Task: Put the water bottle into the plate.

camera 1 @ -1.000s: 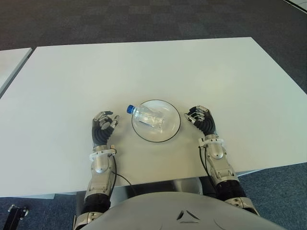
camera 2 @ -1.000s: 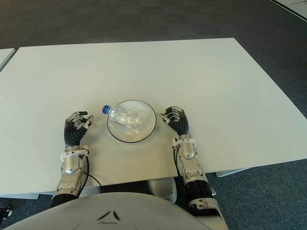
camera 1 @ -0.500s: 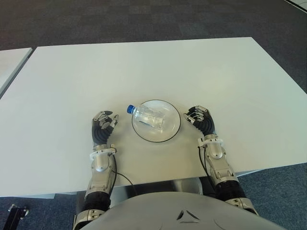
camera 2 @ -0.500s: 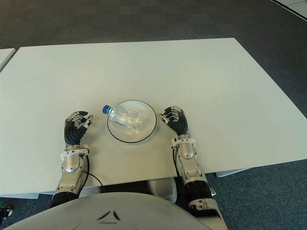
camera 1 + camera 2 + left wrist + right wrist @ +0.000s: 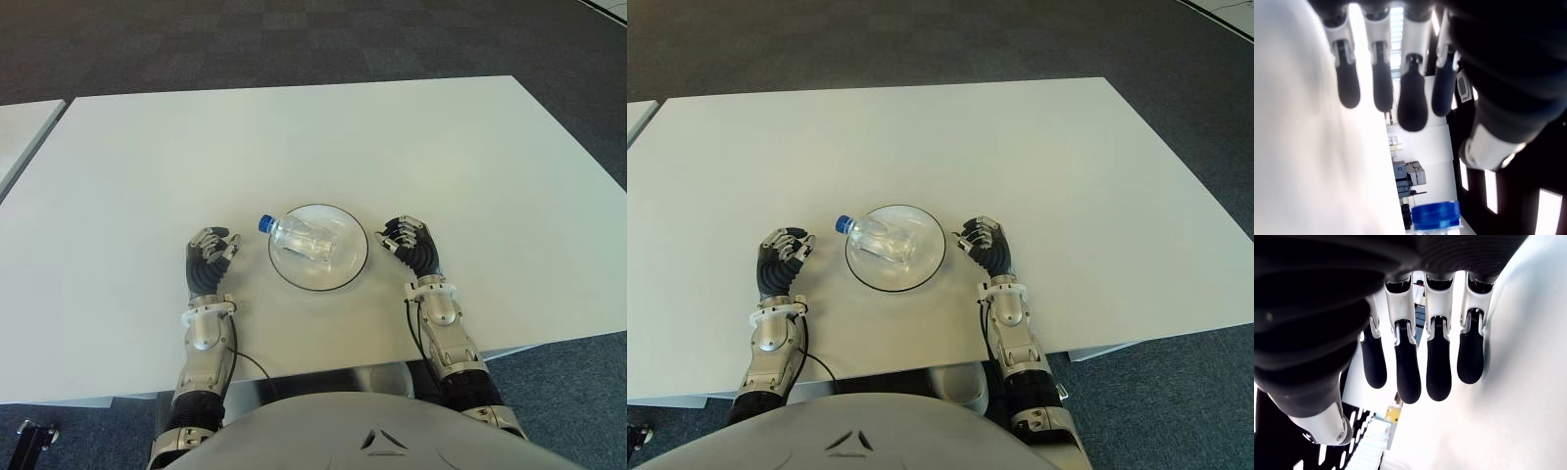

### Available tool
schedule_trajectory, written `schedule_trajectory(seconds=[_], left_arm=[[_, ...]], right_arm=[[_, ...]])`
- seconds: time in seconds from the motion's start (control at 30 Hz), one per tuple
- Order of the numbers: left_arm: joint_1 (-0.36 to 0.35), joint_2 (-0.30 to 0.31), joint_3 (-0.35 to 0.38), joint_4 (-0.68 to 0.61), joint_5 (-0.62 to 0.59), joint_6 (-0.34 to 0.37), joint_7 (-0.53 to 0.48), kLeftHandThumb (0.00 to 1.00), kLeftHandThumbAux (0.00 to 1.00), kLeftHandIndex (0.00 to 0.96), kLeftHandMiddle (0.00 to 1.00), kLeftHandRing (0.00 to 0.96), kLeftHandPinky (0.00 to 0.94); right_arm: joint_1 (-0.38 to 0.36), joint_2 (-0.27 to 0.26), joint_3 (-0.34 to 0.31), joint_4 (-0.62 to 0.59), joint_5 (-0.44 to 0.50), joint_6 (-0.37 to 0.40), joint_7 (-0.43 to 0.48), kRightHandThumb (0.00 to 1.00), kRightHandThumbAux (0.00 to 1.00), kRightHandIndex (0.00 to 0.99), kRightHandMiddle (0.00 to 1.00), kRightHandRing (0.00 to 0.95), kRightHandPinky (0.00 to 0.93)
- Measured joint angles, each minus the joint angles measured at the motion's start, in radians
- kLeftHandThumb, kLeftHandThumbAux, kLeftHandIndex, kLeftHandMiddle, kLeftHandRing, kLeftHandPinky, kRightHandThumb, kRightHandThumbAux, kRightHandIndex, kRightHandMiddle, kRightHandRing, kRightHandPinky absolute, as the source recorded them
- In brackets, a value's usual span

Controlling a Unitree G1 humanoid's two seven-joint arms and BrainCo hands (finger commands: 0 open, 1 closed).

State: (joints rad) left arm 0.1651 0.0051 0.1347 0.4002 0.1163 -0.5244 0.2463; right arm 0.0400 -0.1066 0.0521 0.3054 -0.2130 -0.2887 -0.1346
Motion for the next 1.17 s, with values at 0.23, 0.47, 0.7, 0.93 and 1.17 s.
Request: schedule_trajectory(seconds=[0.23, 0.47, 0.7, 0.93, 1.17], left_arm=[[0.001, 0.0, -0.001, -0.009, -0.023, 0.03, -0.025, 0.706, 0.715, 0.436, 0.697, 0.675, 0.647], [0.003, 0.0, -0.001, -0.01, -0.038, 0.044, -0.036, 0.706, 0.715, 0.436, 0.695, 0.673, 0.649], [0.008, 0.001, -0.005, -0.008, -0.024, 0.051, -0.036, 0.704, 0.716, 0.435, 0.677, 0.658, 0.629], [0.01, 0.005, -0.018, -0.011, 0.006, 0.072, -0.035, 0.703, 0.717, 0.434, 0.658, 0.642, 0.62], [0.013, 0.017, -0.033, -0.013, 0.022, 0.069, -0.035, 0.701, 0.718, 0.433, 0.657, 0.644, 0.627]], right_arm=[[0.0, 0.0, 0.001, 0.0, -0.001, 0.0, 0.0, 0.704, 0.731, 0.428, 0.532, 0.53, 0.539], [0.0, 0.0, 0.003, 0.0, -0.012, 0.005, -0.005, 0.704, 0.731, 0.428, 0.527, 0.528, 0.543], [0.0, 0.0, 0.004, 0.0, -0.014, 0.007, -0.007, 0.704, 0.731, 0.428, 0.517, 0.52, 0.536], [0.0, 0.001, 0.004, 0.0, -0.014, 0.01, -0.007, 0.704, 0.731, 0.428, 0.519, 0.521, 0.539], [0.0, 0.004, 0.006, 0.0, -0.014, 0.01, -0.007, 0.704, 0.73, 0.428, 0.519, 0.522, 0.542]])
